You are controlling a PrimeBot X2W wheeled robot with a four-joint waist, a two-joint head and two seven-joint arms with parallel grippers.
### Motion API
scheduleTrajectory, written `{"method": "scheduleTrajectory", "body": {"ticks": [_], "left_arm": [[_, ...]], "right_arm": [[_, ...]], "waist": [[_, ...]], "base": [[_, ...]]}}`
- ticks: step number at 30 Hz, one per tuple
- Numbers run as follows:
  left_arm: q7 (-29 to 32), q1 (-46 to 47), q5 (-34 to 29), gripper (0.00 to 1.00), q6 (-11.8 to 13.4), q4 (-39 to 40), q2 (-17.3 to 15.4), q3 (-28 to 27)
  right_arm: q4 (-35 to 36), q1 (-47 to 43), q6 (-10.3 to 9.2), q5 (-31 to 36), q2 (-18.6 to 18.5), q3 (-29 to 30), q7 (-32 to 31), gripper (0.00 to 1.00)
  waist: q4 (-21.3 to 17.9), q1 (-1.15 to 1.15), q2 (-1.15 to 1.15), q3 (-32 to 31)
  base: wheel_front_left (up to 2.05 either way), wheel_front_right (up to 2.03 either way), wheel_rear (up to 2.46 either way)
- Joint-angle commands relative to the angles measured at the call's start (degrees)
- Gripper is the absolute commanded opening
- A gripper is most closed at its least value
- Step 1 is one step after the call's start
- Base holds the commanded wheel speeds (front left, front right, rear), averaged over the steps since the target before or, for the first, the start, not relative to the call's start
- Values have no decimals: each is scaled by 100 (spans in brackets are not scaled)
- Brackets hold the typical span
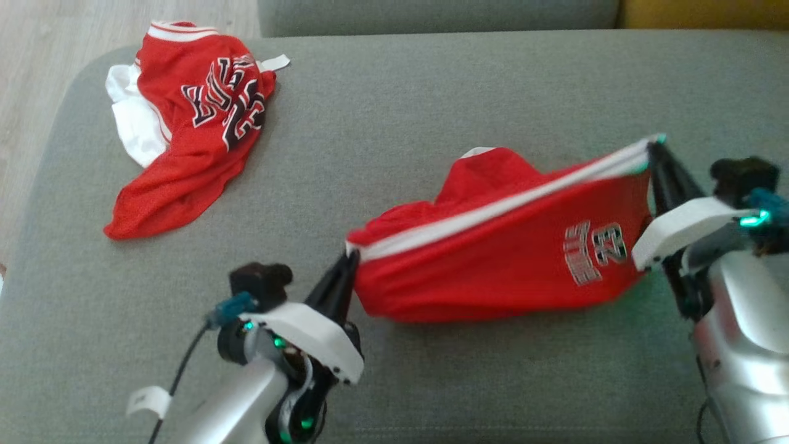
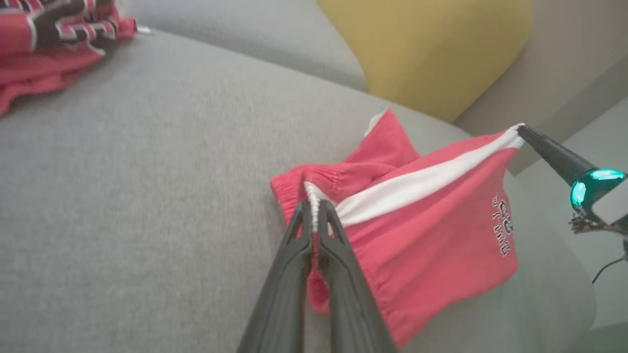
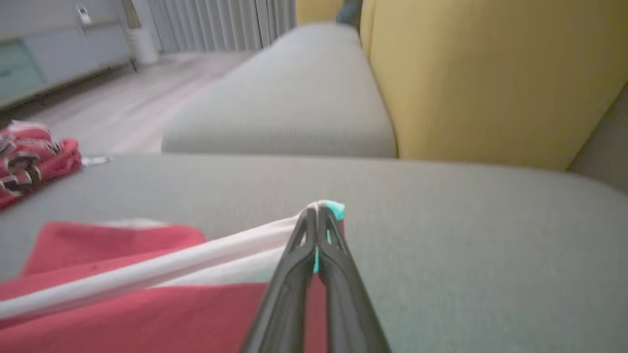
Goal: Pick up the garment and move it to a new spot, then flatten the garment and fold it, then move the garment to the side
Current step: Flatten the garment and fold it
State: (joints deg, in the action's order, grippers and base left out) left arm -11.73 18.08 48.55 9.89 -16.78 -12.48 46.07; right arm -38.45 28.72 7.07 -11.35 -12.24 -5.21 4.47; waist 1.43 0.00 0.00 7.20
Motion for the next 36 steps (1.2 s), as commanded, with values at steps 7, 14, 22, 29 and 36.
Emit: {"method": "scheduleTrajectory", "body": {"ticks": [7,14,22,29,36], "left_arm": [[-307,134,-213,0,272,1138,-192,-984],[-325,-80,-768,0,428,2414,-246,-1754],[-305,-171,-1272,0,566,3761,-571,-2096],[285,314,-1586,0,664,4569,-1021,-2182],[734,1017,-1174,0,393,3612,-1034,-2284]], "right_arm": [[1807,-457,42,214,-27,193,622,0],[3811,-1261,42,446,121,457,712,0],[5757,-1796,42,729,251,753,548,0],[6797,-1770,42,784,201,947,173,0],[6155,-1223,42,447,207,686,-44,0]], "waist": [[-157,0,0,-282],[-272,0,0,-578],[-368,0,0,-761],[-382,0,0,-655],[-431,0,0,-147]], "base": [[0,0,0],[0,0,0],[0,0,0],[0,0,0],[0,0,0]]}}
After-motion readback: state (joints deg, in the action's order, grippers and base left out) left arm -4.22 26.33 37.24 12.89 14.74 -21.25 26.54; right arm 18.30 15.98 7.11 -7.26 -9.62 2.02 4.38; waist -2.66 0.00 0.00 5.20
